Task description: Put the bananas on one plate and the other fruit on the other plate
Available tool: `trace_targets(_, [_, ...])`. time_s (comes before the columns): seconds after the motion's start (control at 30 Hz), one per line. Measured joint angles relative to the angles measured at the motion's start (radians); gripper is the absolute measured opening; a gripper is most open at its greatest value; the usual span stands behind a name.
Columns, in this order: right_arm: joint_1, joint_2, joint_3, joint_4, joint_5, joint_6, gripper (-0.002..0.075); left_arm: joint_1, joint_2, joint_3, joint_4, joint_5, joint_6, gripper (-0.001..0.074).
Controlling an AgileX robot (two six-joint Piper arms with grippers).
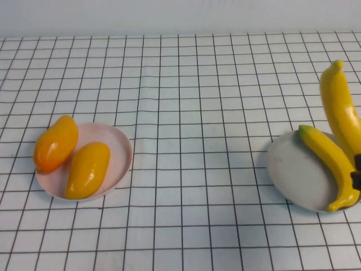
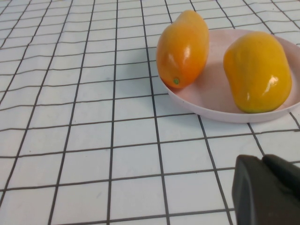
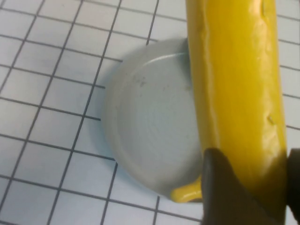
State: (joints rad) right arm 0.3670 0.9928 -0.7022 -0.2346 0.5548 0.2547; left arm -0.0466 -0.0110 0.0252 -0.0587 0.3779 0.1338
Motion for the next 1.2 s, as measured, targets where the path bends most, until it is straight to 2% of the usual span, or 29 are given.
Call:
trace_targets(0.43, [0.000,0.531,-0.232,-0.002,-0.028,0.000,0.0238,0.000,0.000,0.000,0.000,0.000,0.000,-0.0004])
trace_targets(0.5, [0.000,0.576,-0.242,-0.002,-0.028,0.000,0.0274,0.000,0.000,0.000,0.000,0.000,0.000,-0.0004])
trace_targets(0.63, [0.000,0.644,-0.244,-0.002,-0.017,0.009,0.0423,0.000,0.000,0.000,0.000,0.000,0.000,-0.0004])
trace_targets(0.7, [0.000,0.653,-0.244,-0.002,-0.003,0.024,0.0451,0.000,0.000,0.000,0.000,0.000,0.000,-0.0004])
trace_targets(0.77, [0.000,0.648,-0.244,-0.002,0.003,0.046,0.0447,0.000,0.000,0.000,0.000,0.000,0.000,-0.0004])
trace_targets(0.87, [0.000,0.584,-0.237,-0.002,-0.006,0.075,0.0391,0.000,0.000,0.000,0.000,0.000,0.000,-0.0004])
trace_targets(0.97, [0.000,0.410,-0.190,0.008,-0.083,0.080,0.0277,0.000,0.000,0.000,0.000,0.000,0.000,-0.0004])
trace_targets(1.1, [0.000,0.128,-0.085,0.026,-0.216,0.080,0.0075,0.000,0.000,0.000,0.000,0.000,0.000,-0.0004])
trace_targets(1.2, [0.000,-0.051,-0.011,0.028,-0.261,0.080,0.0012,0.000,0.000,0.000,0.000,0.000,0.000,-0.0004])
